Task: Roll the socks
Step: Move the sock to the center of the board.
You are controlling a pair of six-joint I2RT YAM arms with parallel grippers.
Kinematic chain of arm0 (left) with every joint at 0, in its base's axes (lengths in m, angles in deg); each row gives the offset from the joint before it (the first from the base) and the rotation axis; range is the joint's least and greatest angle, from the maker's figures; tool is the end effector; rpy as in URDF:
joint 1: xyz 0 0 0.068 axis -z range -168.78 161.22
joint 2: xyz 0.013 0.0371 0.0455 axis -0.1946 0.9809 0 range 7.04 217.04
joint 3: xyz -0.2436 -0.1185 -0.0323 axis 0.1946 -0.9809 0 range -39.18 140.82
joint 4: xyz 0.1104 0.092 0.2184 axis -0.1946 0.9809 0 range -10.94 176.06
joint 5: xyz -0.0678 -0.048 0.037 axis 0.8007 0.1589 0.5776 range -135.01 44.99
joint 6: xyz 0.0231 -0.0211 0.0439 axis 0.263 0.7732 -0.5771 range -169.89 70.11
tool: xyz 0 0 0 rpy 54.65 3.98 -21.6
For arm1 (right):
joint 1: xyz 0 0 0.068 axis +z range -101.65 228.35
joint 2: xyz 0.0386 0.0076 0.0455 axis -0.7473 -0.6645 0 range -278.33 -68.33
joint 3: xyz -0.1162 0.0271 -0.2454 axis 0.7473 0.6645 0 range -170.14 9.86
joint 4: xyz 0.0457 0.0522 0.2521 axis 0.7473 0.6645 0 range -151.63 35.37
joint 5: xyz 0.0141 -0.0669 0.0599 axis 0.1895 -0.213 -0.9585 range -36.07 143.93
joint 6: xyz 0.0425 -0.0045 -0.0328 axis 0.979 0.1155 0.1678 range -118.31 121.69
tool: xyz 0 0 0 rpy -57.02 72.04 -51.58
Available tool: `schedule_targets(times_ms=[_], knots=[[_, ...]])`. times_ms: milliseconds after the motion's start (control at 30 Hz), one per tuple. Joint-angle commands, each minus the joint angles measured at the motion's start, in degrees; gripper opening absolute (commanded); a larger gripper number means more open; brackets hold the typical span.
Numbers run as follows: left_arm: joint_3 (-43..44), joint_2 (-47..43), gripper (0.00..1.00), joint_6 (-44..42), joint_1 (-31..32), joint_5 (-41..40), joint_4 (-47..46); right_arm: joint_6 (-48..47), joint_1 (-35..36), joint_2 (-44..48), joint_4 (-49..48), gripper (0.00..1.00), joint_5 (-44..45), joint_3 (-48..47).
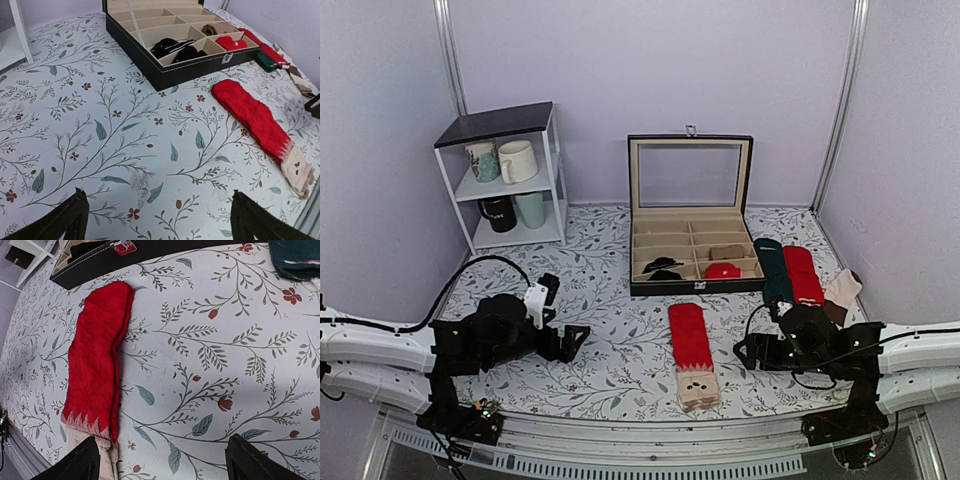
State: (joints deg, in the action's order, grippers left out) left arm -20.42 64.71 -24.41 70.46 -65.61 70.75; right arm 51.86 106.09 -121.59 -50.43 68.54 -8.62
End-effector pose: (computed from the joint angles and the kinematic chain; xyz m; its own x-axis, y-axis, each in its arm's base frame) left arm 0.1127 -0.1652 0.1748 -0.5144 0.0769 -0.8541 0.4743 0.8553 -0.2086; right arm 0.0999 0.1414 0.1567 -0.8024 0.1211 -0.5843 -0.1694 0.8927 0.4176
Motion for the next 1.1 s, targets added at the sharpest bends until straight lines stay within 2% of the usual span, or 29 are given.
schedule_targets(times_ms=[0, 100, 133, 200, 300, 367, 533, 667, 967, 1067], knots=[[1.15, -1.0, 0.99, -2.03, 0.74, 1.85, -1.35, -0.93, 0.27, 1.73, 1.2, 0.89, 1.56, -1.67], [0.85, -1.83, 0.99, -2.98, 0.7, 2.5, -1.65, -3.0, 0.23, 3.24, 0.3, 0.92, -0.11, -0.84], [0.73, -2.17, 1.0, -3.18, 0.7, 2.79, -1.84, -4.14, 0.27, 4.02, 0.06, 0.97, -0.83, -0.4], [-0.06, -2.83, 0.99, -3.57, 0.75, 3.81, -2.91, -5.39, 0.27, 6.26, -1.87, 1.0, -2.12, 1.54], [-1.2, -3.22, 1.0, -3.67, 0.78, 6.54, -5.1, -7.39, 0.27, 9.92, -8.52, 0.99, -5.33, 5.79], [-1.61, -2.7, 1.0, -3.4, 0.76, 8.25, -5.94, -7.04, 0.24, 9.78, -10.94, 0.94, -6.57, 6.98], [-0.96, -2.17, 0.99, -2.28, 0.81, 9.39, -5.14, -4.67, 1.08, 1.76, -17.29, 0.87, -12.41, 9.19], [-2.48, -4.11, 1.0, -1.22, 0.84, 9.12, -5.15, -2.4, 4.82, -4.46, -23.36, 0.87, -13.56, 10.12], [-4.98, -5.03, 0.99, 0.1, 0.9, 9.54, -5.78, -4.82, 6.03, -20.13, -33.77, 0.86, -15.76, 4.84], [-5.2, -5.3, 1.0, 0.01, 1.04, 9.08, -5.24, -5.54, 6.16, -26.95, -35.96, 0.81, -17.99, 1.55]])
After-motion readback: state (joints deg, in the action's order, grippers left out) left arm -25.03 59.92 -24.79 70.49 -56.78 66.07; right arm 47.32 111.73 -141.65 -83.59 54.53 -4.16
